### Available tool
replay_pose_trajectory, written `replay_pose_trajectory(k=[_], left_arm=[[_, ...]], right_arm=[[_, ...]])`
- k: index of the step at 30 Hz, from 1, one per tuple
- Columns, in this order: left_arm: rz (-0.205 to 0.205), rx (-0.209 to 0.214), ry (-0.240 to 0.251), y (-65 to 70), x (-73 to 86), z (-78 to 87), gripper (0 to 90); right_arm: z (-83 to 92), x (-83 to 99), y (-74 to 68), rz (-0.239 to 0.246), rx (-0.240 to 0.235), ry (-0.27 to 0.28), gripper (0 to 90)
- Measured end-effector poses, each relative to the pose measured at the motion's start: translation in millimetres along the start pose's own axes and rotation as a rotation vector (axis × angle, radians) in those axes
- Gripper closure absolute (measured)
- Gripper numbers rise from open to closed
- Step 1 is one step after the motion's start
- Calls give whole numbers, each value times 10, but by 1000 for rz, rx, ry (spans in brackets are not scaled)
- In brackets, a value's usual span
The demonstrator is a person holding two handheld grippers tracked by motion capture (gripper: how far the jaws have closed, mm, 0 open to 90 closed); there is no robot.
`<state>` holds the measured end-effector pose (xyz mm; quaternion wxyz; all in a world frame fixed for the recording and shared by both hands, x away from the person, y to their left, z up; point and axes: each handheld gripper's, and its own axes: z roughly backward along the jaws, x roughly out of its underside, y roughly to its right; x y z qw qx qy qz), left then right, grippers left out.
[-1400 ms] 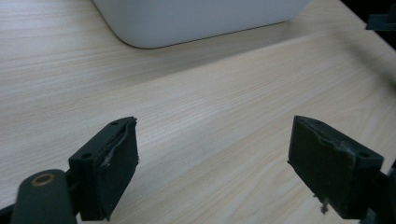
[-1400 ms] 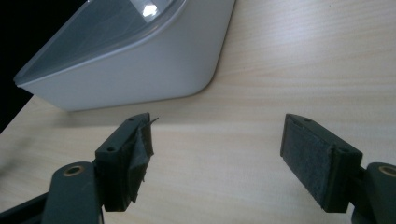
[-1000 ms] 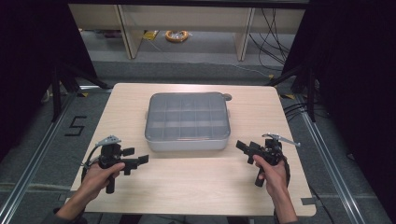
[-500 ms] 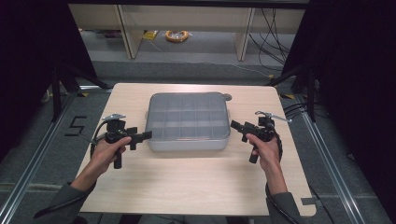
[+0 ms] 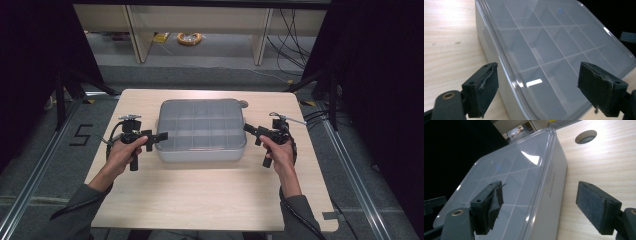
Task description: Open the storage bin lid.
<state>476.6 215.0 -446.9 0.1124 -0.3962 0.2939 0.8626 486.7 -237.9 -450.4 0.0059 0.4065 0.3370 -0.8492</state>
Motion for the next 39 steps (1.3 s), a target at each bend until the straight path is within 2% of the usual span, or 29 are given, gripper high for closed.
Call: replay_pose_trajectory(k=[1, 2, 6, 7, 8, 11, 13, 14, 18, 19, 20, 21, 22, 23, 24, 26, 28, 29, 30, 31, 32, 33, 34, 35, 36, 38, 39], left_arm=[[0, 0, 0, 0, 0, 0, 161], [-12, -4, -2, 3, -36, -29, 163], [-15, 0, 2, -2, -80, -63, 169], [-1, -14, 17, -10, -85, -78, 169], [7, -18, 21, -20, -86, -90, 175], [12, -17, -2, -96, -96, -131, 183], [24, -25, 4, -125, -99, -143, 188], [27, -16, -1, -144, -102, -140, 189], [33, -15, 8, -171, -141, -139, 205], [36, -20, 14, -178, -149, -145, 214], [37, -23, 15, -190, -156, -150, 226], [37, -23, 15, -190, -156, -150, 244], [41, -30, 18, -210, -168, -171, 259], [40, -31, 16, -221, -170, -185, 266], [40, -31, 16, -221, -170, -185, 277], [46, -32, 8, -235, -169, -212, 287], [46, -30, 4, -240, -173, -235, 310], [44, -34, 1, -244, -188, -258, 316], [49, -36, -1, -247, -193, -269, 320], [49, -36, -1, -247, -193, -269, 321], [50, -38, -4, -253, -197, -279, 322], [53, -39, -6, -260, -200, -291, 322], [58, -45, -12, -277, -199, -307, 339], [58, -45, -12, -277, -199, -307, 350], [86, -33, -19, -310, -186, -331, 368], [96, -28, -22, -324, -181, -339, 370], [109, -15, -16, -353, -172, -366, 404]], right_arm=[[0, 0, 0, 0, 0, 0, 227], [-38, -23, 40, 48, -1, 14, 230], [-93, -43, 44, 64, 0, 14, 235], [-118, -48, 43, 67, 9, 5, 238], [-136, -43, 9, 24, 4, -14, 243], [-191, -38, 6, 14, 9, -23, 246], [-230, -38, -1, 29, 3, -36, 250], [-274, -43, 25, 87, 7, -27, 251], [-341, -40, 11, 101, -1, -40, 263], [-352, -43, 7, 97, 0, -41, 267], [-357, -38, -44, 35, 7, -54, 270], [-357, -38, -44, 35, 7, -54, 270], [-393, -46, 4, 95, 3, -39, 283], [-396, -34, -41, 38, 13, -62, 290], [-418, -38, -1, 94, 9, -48, 295], [-417, -35, -17, 75, 12, -55, 307], [-439, -41, 5, 97, 7, -43, 328], [-441, -39, -5, 83, 7, -47, 334], [-438, -37, -31, 44, -2, -54, 343], [-438, -37, -31, 44, -2, -54, 343], [-461, -49, 21, 84, 5, -32, 359], [-461, -49, 21, 84, 5, -32, 359], [-468, -48, 21, 59, -3, -37, 385], [-468, -48, 21, 59, -3, -37, 385], [-499, -43, 44, 68, -13, -37, 416], [-507, -39, 43, 61, -13, -36, 435], [-522, -36, 35, 69, -1, -23, 463]])
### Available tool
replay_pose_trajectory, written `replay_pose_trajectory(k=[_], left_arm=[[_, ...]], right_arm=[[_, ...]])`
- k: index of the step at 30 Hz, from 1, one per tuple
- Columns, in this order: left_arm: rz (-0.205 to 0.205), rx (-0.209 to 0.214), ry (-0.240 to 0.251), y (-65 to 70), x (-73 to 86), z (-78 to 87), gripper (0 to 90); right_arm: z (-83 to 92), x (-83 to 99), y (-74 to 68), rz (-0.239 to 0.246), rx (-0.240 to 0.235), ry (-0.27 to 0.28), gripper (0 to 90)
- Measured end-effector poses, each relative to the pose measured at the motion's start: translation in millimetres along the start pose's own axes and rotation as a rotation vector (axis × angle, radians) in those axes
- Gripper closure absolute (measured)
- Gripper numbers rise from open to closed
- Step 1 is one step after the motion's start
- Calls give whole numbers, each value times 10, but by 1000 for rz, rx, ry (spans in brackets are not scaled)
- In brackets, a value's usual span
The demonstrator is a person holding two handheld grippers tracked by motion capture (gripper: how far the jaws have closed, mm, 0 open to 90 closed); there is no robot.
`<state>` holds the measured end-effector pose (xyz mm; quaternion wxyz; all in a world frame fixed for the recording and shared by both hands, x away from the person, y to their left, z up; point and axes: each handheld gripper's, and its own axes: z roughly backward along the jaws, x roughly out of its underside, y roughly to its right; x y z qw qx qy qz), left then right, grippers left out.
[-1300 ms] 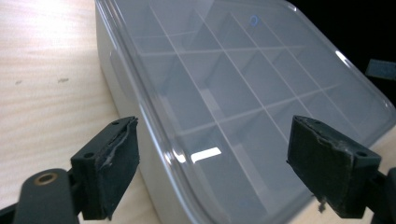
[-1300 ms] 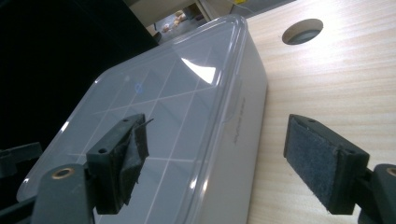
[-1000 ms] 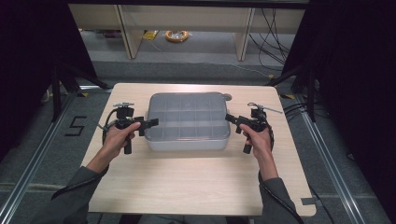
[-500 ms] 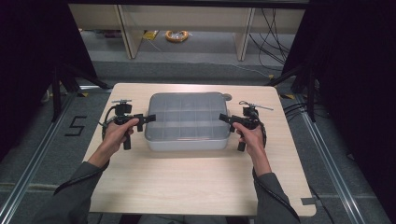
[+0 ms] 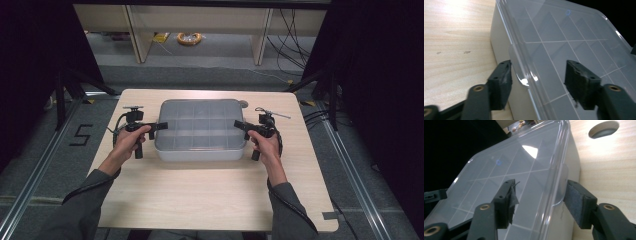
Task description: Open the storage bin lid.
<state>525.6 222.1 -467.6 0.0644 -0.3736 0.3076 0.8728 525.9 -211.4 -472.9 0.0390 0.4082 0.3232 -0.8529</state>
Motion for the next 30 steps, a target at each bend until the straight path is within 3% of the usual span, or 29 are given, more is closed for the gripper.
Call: replay_pose_trajectory(k=[2, 3, 6, 7, 8, 12, 13, 14, 18, 19, 20, 22, 24, 27, 28, 30], left_arm=[[6, 8, 2, -3, 0, -3, 434], [1, 2, 6, 14, 7, 5, 434], [-4, -6, 12, 34, 9, 23, 441], [-2, -5, 20, 41, 0, 33, 457], [-9, -9, 25, 52, 1, 41, 460], [-30, -17, 37, 80, -15, 86, 486], [-33, -21, 48, 90, -23, 99, 486], [-39, -22, 55, 97, -29, 113, 489], [-49, -7, 76, 154, -46, 219, 512], [-49, -7, 76, 154, -46, 219, 515], [-49, -9, 96, 193, -55, 289, 520], [-53, 6, 115, 237, -59, 377, 525], [-64, 14, 120, 260, -60, 426, 529], [-64, 36, 139, 347, -23, 602, 532], [-71, 39, 141, 364, -4, 638, 535], [-80, 43, 146, 383, 15, 670, 540]], right_arm=[[5, 1, -26, -10, 4, -3, 471], [9, -5, -27, 18, 14, 13, 479], [27, -10, -34, 2, 15, 12, 482], [45, -1, -90, -81, 16, 13, 503], [46, -6, -72, -60, 14, 26, 512], [97, -34, -112, -62, 18, 40, 527], [111, -40, -124, -50, 29, 51, 539], [136, -58, -103, -11, 9, 86, 566], [219, -83, -224, -60, -6, 92, 578], [230, -94, -209, -24, -7, 108, 581], [261, -100, -251, -57, -22, 107, 587], [304, -111, -270, -25, -23, 130, 595], [329, -113, -294, -33, -29, 133, 594], [433, -77, -384, -86, -41, 130, 604], [439, -59, -365, -50, -44, 142, 604], [460, -41, -377, -53, -43, 142, 603]])
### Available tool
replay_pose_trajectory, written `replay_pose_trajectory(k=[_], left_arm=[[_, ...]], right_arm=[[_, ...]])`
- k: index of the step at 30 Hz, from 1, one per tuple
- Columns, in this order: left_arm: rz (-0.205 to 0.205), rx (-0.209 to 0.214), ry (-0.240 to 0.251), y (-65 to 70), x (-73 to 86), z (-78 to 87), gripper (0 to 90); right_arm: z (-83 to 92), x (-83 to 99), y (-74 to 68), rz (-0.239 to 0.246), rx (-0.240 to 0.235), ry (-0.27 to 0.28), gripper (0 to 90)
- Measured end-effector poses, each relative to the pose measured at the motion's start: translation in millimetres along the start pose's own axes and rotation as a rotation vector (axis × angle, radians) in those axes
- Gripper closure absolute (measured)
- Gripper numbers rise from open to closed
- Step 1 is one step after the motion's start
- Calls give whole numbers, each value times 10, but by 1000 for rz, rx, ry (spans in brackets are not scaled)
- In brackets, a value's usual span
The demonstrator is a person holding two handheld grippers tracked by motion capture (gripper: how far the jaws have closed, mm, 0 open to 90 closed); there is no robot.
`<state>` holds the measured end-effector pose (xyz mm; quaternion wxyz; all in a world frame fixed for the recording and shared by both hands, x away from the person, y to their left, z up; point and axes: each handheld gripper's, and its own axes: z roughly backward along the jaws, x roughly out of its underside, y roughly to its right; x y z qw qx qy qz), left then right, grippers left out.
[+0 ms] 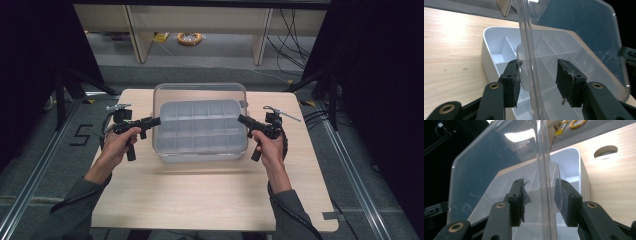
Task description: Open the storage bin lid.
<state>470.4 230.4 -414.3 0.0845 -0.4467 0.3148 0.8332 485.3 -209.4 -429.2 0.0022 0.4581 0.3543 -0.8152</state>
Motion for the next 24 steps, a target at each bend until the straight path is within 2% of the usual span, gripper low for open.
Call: replay_pose_trajectory(k=[1, 2, 3, 4, 6, 8, 11, 12, 13, 14, 15, 18, 19, 20, 21, 24], left_arm=[[-9, -1, 10, 46, 18, 71, 545], [-16, -1, 14, 72, 32, 104, 549], [-16, -1, 14, 72, 32, 104, 550], [-25, -6, 15, 100, 51, 141, 550], [-36, 13, 17, 162, 133, 234, 565], [-36, 14, 17, 184, 172, 260, 572], [-41, 33, -7, 285, 383, 323, 577], [-41, 33, -7, 285, 383, 323, 579], [-54, 37, -24, 335, 495, 353, 579], [-54, 37, -24, 335, 495, 353, 580], [-58, 40, -32, 355, 558, 362, 580], [-59, 61, -70, 392, 747, 376, 576], [-62, 78, -102, 403, 852, 387, 571], [-62, 78, -102, 403, 852, 387, 566], [-71, 86, -120, 415, 951, 414, 563], [-74, 98, -127, 427, 1008, 461, 569]], right_arm=[[58, 41, -36, -50, 0, -14, 603], [85, 63, -43, -56, -7, -12, 602], [85, 63, -43, -56, -7, -12, 602], [106, 79, -26, -18, -10, -1, 602], [246, 136, -85, -33, -14, -8, 602], [351, 181, -107, -21, -16, -12, 605], [508, 279, -122, -19, -11, -15, 605], [508, 279, -122, -19, -11, -15, 605], [611, 351, -114, -12, 14, -24, 603], [611, 351, -114, -12, 14, -24, 603], [655, 388, -97, -11, 2, -20, 605], [815, 547, -74, -5, 26, -33, 599], [843, 590, -67, -1, 39, -40, 597], [843, 590, -67, -1, 39, -40, 597], [885, 686, -37, -3, 31, -52, 595], [919, 770, -27, -8, 34, -84, 582]])
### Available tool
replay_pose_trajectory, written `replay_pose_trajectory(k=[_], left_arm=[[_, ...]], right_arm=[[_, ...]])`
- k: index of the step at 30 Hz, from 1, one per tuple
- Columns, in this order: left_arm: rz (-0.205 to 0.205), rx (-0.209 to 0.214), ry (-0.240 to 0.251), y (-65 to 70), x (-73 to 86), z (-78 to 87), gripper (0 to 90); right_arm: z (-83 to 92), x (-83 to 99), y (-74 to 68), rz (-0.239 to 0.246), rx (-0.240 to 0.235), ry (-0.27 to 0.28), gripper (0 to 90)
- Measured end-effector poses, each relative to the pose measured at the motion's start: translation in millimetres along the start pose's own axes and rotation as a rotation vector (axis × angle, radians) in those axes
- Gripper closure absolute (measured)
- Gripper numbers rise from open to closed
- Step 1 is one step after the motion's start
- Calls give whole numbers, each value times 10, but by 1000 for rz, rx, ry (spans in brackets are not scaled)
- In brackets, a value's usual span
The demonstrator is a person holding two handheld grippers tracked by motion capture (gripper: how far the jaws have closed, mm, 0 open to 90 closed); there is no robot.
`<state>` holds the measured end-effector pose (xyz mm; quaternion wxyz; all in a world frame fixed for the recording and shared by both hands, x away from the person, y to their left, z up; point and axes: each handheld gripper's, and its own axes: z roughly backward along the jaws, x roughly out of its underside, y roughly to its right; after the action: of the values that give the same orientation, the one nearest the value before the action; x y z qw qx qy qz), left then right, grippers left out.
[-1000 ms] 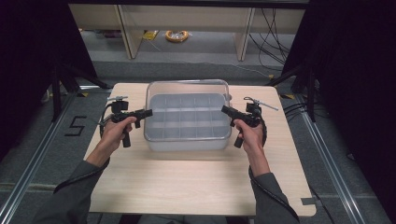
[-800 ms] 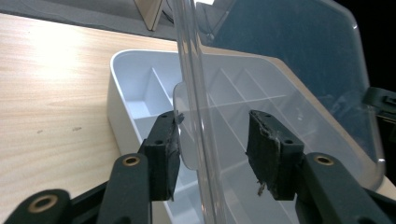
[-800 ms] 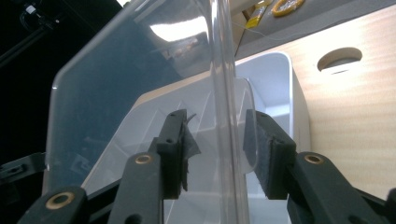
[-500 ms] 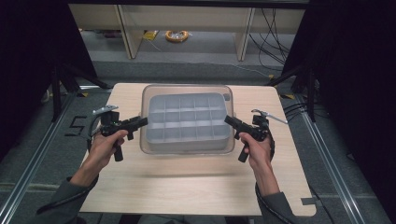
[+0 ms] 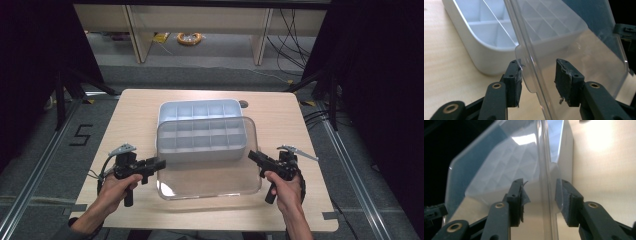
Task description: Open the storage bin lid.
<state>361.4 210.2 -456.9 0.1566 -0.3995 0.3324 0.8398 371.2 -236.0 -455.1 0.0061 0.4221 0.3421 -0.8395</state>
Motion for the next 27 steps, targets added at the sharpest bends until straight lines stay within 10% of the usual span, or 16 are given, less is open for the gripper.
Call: replay_pose_trajectory(k=[27], left_arm=[[13, 72, -96, 68, 471, 181, 546]], right_arm=[[265, 622, -21, 3, 12, -87, 563]])
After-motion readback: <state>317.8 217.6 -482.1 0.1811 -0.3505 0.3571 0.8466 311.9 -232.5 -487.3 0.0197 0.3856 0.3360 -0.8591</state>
